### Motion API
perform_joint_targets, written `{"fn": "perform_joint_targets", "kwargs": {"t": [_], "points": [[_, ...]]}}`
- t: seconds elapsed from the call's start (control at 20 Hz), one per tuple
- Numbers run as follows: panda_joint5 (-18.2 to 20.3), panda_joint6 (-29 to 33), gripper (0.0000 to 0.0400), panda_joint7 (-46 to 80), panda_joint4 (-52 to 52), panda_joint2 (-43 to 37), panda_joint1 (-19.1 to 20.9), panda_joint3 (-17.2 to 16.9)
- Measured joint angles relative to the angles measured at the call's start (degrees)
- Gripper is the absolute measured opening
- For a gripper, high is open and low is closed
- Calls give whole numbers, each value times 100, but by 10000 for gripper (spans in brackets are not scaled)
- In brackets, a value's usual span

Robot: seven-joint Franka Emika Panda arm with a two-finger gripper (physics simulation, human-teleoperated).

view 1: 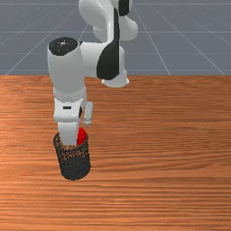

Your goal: Put the ball into the container

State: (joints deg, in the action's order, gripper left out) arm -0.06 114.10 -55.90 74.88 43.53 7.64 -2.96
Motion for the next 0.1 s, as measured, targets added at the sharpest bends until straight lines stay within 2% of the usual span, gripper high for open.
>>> {"fn": "perform_joint_targets", "kwargs": {"t": [0.05,0.1], "points": [[-62,224,375,54,177,-54,-38,-39],[-2,87,385,4,49,30,-3,-1]]}}
